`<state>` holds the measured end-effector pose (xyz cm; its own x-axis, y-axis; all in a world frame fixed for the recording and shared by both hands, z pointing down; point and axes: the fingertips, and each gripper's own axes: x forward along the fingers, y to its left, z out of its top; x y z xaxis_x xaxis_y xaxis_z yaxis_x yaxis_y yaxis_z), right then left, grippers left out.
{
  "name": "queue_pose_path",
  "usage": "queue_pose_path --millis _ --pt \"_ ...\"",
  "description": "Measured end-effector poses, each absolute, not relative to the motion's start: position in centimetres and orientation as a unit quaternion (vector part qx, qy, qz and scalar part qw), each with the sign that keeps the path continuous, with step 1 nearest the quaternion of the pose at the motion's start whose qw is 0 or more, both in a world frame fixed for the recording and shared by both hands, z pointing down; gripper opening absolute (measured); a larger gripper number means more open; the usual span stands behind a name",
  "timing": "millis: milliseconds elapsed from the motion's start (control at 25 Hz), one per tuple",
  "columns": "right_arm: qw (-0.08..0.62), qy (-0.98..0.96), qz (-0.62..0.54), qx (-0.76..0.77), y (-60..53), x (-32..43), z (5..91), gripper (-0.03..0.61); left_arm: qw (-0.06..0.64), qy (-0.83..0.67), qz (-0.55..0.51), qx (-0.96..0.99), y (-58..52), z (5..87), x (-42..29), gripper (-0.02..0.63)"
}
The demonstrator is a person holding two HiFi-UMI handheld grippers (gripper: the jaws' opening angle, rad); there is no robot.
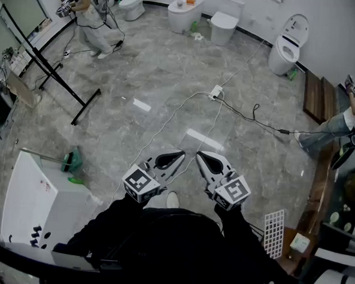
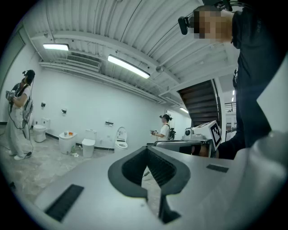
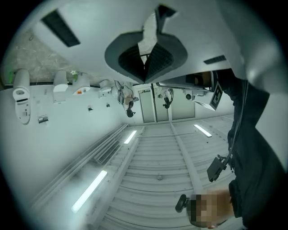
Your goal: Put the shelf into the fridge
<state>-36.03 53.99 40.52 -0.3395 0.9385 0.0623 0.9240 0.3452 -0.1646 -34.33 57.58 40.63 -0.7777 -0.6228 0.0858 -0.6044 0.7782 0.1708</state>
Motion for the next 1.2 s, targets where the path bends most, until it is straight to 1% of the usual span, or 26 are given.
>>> queue_pose_path --millis 200,480,720,920,1200 --pt "0.051 -0.821 0.058 -0.565 54.4 -38.0 39.4 0.006 0.057 -0.94 -0.058 0.332 57.8 40.1 -36.4 0.006" --pt "0.059 -0.833 0.058 -0.547 52.6 -38.5 40.1 0.006 0.06 -0.931 -0.057 0.357 55.9 40.4 -36.9 0.006" --pt "0.06 -0.85 0.082 -0.518 51.5 -39.1 39.7 0.008 0.073 -0.921 -0.06 0.377 54.9 41.1 -37.3 0.006" --pt "0.057 -0.868 0.089 -0.484 48.2 -39.2 40.4 0.006 0.076 -0.908 -0.058 0.409 51.9 41.3 -37.5 0.006" --pt "0.038 -0.884 0.089 -0.457 42.1 -37.6 38.8 0.006 0.079 -0.891 -0.05 0.444 45.4 39.7 -36.0 0.006"
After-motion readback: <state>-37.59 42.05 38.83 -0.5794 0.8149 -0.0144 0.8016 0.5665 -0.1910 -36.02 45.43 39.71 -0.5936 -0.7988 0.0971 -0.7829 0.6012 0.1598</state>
